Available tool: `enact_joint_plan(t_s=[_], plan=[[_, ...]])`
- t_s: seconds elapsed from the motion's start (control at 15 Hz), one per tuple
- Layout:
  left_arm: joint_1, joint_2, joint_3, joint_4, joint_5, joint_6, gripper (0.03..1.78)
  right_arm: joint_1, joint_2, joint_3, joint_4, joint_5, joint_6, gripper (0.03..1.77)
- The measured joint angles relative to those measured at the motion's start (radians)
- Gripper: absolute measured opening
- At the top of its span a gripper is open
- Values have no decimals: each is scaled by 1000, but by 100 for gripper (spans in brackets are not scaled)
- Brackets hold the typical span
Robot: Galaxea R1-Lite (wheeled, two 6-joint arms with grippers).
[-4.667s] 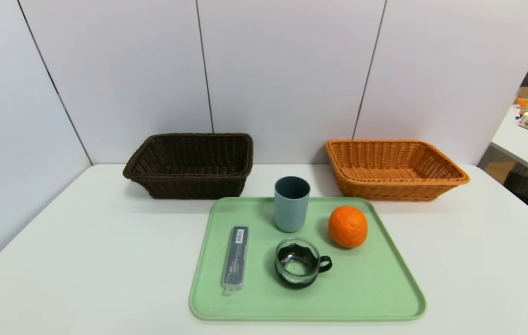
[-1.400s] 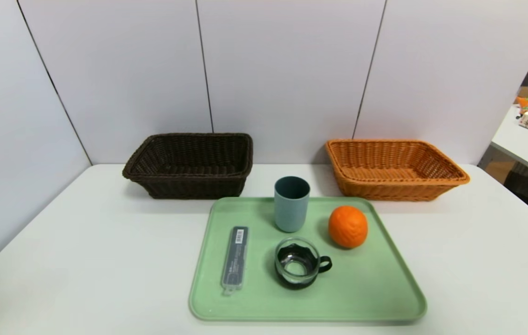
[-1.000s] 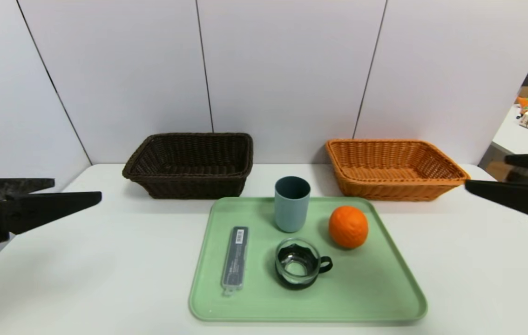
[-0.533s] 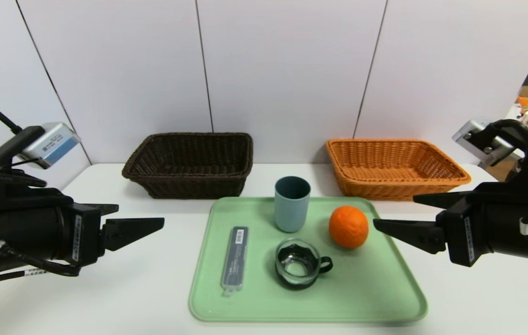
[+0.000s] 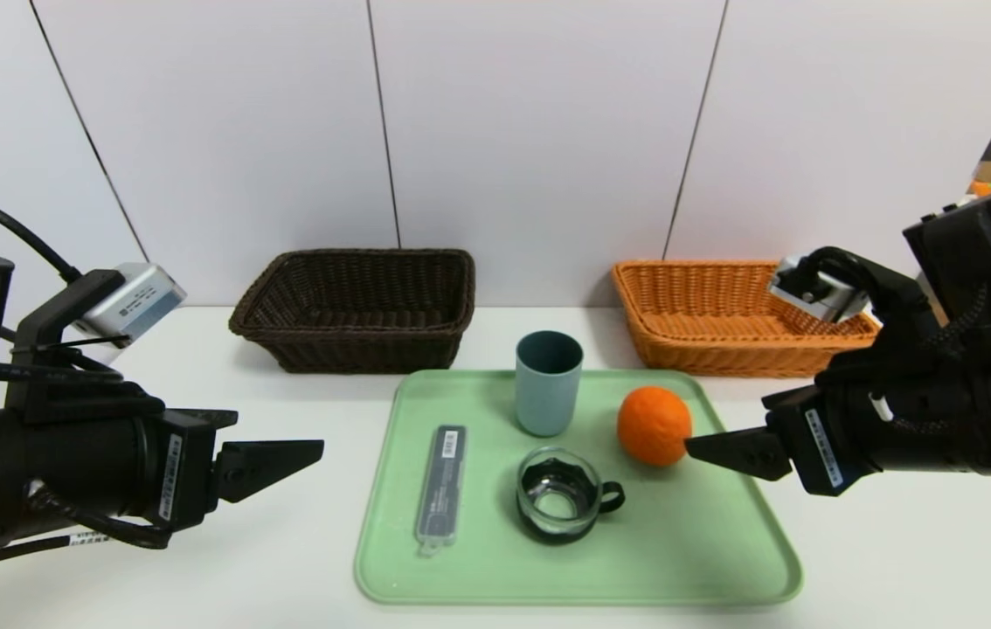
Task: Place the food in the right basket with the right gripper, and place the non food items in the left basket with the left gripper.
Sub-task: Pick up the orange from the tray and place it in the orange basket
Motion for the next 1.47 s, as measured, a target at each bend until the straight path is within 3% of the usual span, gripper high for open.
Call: enact_joint_plan(t_s=[0.27, 0.6, 0.8, 1.13, 1.27, 1.47], plan=[[0, -14, 9, 2, 3, 1, 169, -11, 89, -273, 286, 9, 64, 170], [0, -31, 18, 3, 3, 1, 169, -27, 277, -776, 848, 51, 135, 170], [0, -52, 21, 35, 4, 2, 169, -53, 409, -891, 1057, 61, 135, 170], [1, -78, 17, 40, 6, 3, 169, -81, 543, -914, 916, 21, 88, 170], [1, -83, 17, 44, 17, 5, 169, -81, 566, -915, 898, -7, 73, 170], [1, -90, 17, 46, 21, 6, 169, -79, 591, -915, 879, -10, 70, 170]])
